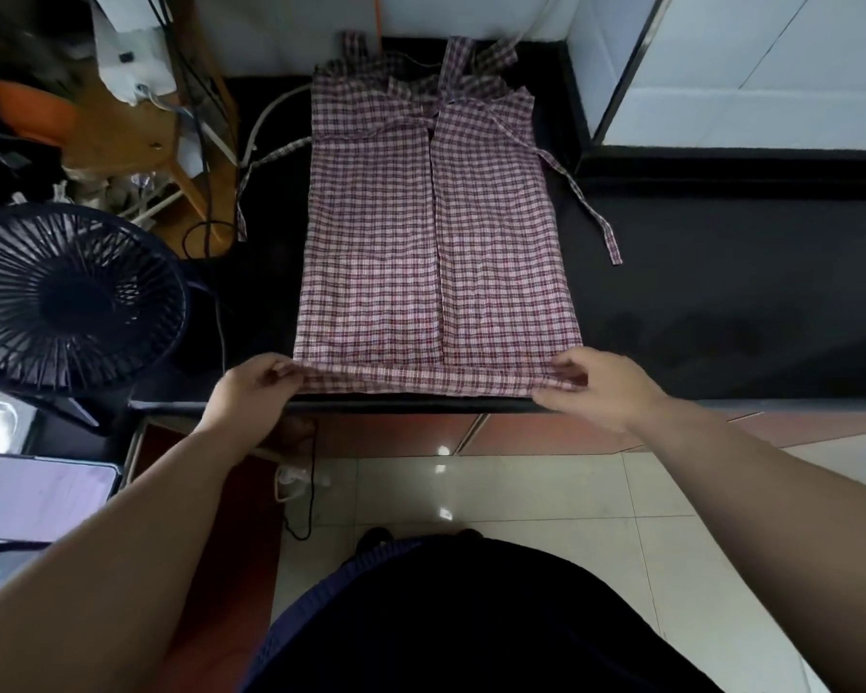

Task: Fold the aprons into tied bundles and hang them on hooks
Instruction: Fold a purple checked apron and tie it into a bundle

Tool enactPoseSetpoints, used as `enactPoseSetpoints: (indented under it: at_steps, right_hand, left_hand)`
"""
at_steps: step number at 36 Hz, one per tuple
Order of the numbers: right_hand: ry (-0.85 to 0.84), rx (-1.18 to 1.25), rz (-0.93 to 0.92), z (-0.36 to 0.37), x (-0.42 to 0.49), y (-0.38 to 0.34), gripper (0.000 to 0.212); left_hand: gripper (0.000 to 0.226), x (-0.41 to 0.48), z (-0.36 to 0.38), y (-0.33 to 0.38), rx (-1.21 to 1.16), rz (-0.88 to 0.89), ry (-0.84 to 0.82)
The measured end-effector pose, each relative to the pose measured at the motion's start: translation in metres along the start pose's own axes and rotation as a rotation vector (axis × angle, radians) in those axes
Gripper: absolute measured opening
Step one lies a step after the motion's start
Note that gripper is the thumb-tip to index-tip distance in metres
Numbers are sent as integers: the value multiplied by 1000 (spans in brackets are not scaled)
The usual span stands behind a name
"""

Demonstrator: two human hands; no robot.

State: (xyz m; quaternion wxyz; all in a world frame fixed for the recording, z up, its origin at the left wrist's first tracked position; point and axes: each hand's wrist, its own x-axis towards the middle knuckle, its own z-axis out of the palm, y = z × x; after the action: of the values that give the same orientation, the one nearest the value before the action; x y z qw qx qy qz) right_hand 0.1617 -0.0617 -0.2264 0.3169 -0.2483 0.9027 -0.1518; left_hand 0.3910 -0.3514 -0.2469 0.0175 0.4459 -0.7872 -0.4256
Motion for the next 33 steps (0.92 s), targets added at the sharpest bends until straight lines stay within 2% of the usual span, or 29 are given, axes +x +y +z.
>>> enactPoseSetpoints:
  at_steps: [1,3,6,9,16,18,20,22,23,25,27,29,30,31,33]
  right_hand:
    - [-19,61,29,-1,-1,0,51]
    - [-28,102,59,-2,-1,2,47]
    - [67,92,92,0,3,11,7]
    - [113,123,152,4,6,17,22]
    - [175,0,329,14,22,5,22]
    - [226,-110,350,13,21,-4,31]
    - [320,-346,223,12,20,-9,32]
    - [296,-509,11,14,21,-9,31]
    - [239,-492,-63,15,21,-9,34]
    - [121,-340,-89,17,20,-9,44]
    - [12,-323,-73,17,19,-7,66]
    - [-69,-451,-90,17,16,-2,85]
    - [-87,-501,-94,16,14,1,87]
    - [-88,-518,-87,17,12,3,84]
    - [-32,-450,-84,18,10,5,68]
  left_hand:
    - [15,2,1,0,-12,-9,9]
    - [8,4,4,0,-10,-37,23]
    - [17,8,9,2,9,-74,60]
    - [28,9,13,1,111,-107,110]
    - [34,10,14,3,250,-170,186]
    - [36,8,14,4,303,-125,223]
    - [38,7,14,3,381,22,255]
    - [31,9,12,0,431,234,194]
    - [28,10,12,-2,434,323,135]
    - [25,11,10,-4,428,457,12]
    - [34,8,9,-3,476,458,-66]
    - [70,3,9,-5,619,365,-178]
    - [88,2,9,-7,692,342,-215]
    - [96,1,8,-6,741,348,-227]
    - [90,2,7,-5,759,370,-205]
